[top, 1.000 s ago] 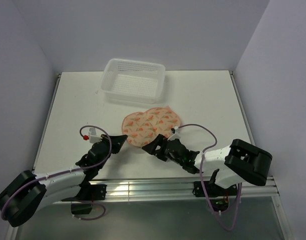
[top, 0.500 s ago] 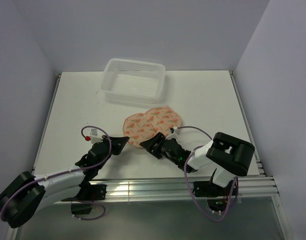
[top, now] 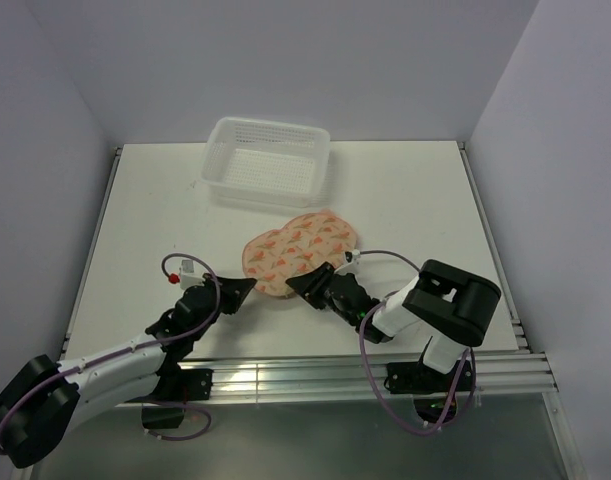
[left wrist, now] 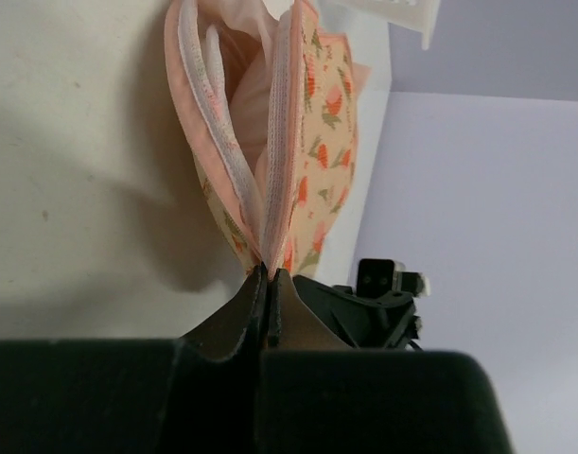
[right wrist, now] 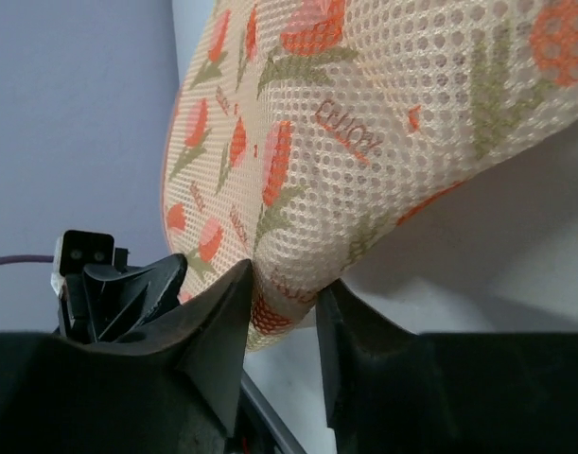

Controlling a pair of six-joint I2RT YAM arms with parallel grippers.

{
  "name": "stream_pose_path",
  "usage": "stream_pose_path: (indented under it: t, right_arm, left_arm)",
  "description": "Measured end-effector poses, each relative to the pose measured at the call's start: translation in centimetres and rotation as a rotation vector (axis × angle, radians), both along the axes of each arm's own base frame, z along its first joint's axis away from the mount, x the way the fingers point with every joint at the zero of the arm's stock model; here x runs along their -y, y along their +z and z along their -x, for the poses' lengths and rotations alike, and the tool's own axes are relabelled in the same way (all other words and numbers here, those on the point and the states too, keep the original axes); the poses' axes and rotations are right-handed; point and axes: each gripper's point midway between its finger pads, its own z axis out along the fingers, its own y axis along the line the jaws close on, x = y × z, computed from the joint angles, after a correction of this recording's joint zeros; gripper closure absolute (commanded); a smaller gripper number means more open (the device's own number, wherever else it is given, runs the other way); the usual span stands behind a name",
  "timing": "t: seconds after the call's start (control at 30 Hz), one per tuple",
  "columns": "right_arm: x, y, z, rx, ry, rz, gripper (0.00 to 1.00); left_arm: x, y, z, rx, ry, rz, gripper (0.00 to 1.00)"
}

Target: Place the bra in the laundry bag and zip it closed

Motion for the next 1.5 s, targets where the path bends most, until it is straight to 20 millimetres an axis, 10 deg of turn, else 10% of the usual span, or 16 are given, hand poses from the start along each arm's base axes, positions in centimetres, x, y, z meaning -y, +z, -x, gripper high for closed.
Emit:
stream_pose_path:
  t: [0.2, 0.43, 0.63, 0.7, 0.83, 1.0, 1.23, 1.5]
  right_arm:
    - [0.2, 0.3, 0.1, 0.013, 0.0, -0.014, 0.91]
    - [0.3, 0.1, 0.1, 0.004, -0.004, -0.01, 1.0]
    - [0.3, -0.3, -0.1, -0.02, -0.015, 0.019, 1.0]
    - [0.1, -0.2, -0.3, -0.024, -0.019, 0.025, 1.0]
    - [-0.5, 0.3, -0.9, -0.028, -0.024, 0.028, 1.0]
    - [-0.8, 0.4, -1.0, -0.037, -0.026, 0.035, 1.0]
    - [-0.8, 0.0, -0.6, -0.05, -0.019, 0.05, 1.0]
    - [-0.9, 0.9, -0.4, -0.043, -0.005, 0.035, 1.0]
  left_arm:
    - [-0.3, -0.9, -0.3, -0.019, -0.003, -0.112, 0.99]
    - [0.6, 1.0, -1.7, 0.042, -0.041, -0.248, 0.39]
    - [0.7, 0.2, 1.0, 0.061, -0.124, -0.373, 0.45]
    - [0.9, 0.4, 2.4, 0.072, -0.157, -0.393, 0.72]
    - [2.2, 0.5, 5.4, 0.116, -0.245, -0.429, 0.9]
    - [4.2, -2.9, 9.2, 0.131, -0.383, -0.594, 0.69]
    - [5.7, -4.7, 6.4, 0.149, -0.313, -0.813, 0.51]
    - [6.9, -3.1, 2.7, 0.231, -0.239, -0.815, 0.66]
